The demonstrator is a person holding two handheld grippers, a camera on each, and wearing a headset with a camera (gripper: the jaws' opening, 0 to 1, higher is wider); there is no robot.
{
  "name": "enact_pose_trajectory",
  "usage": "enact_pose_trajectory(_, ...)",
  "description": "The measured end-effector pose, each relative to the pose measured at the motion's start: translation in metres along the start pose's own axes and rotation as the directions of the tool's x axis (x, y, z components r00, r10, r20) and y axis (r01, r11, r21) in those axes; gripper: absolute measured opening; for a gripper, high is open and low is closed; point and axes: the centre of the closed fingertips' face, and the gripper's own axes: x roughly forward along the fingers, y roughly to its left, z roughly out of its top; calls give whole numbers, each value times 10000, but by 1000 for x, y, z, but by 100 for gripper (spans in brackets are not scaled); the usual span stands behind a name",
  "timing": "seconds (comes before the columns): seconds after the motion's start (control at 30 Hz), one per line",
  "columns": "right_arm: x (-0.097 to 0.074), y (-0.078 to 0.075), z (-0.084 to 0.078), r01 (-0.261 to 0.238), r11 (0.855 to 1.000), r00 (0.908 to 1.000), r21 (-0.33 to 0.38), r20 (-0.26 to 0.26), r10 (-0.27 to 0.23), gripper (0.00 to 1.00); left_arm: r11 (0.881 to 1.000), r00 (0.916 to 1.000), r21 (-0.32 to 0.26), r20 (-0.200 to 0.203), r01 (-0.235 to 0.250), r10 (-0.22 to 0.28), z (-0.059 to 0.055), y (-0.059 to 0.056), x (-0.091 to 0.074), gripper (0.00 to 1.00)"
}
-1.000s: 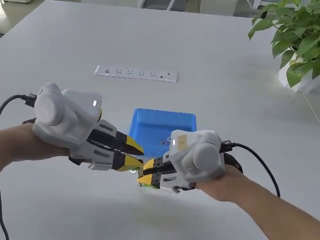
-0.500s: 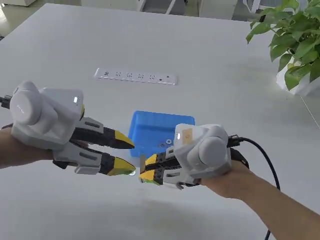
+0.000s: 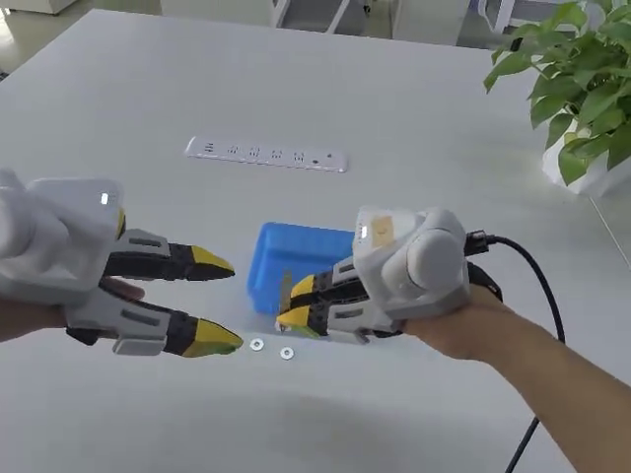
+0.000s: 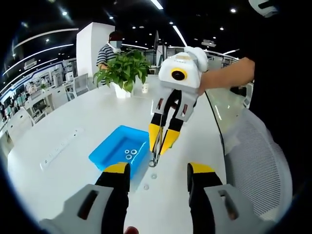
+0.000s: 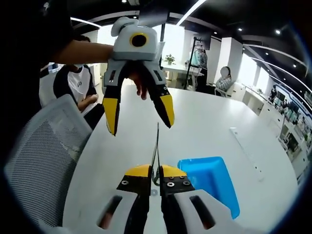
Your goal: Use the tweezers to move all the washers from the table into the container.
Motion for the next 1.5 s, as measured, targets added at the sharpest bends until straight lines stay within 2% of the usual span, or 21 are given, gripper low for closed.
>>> enact_pose_trajectory(0.33, -7, -30, 4, 278, 9994, 9996, -221, 54, -277, 7, 9985, 9990, -352, 140, -414, 419, -3, 1, -2, 70)
enact_pose_trajectory(0.53, -6, -47, 1, 391, 9987, 9992, -326, 98, -388, 7, 9965, 9977, -536, 190, -641, 652, -4, 3, -4, 75)
enact_pose_trajectory(0.67, -4, -55, -3, 440, 9984, 9990, -357, 112, -436, 7, 9927, 9948, -706, 234, -977, 996, -5, 8, -5, 88)
enact_pose_trajectory(0.8, 0, -62, -8, 431, 9983, 9990, -394, 101, -427, 7, 9922, 9941, -685, 236, -1039, 1057, -6, 9, -7, 91)
enact_pose_trajectory(1.03, 9, -72, -19, 337, 9986, 9994, -399, 66, -334, 7, 9891, 9906, -784, 471, -1245, 1284, -1, 15, -9, 99)
enact_pose_trajectory(1.2, 15, -79, -30, 270, 9991, 9996, -312, -7, -271, 7, 9883, 9900, -829, 488, -1283, 1326, 0, 19, -9, 99)
enact_pose_trajectory(1.5, 26, -82, -46, 91, 9997, 9998, -215, -169, -94, 7, 9880, 9899, -863, 492, -1282, 1328, 0, 28, -6, 99)
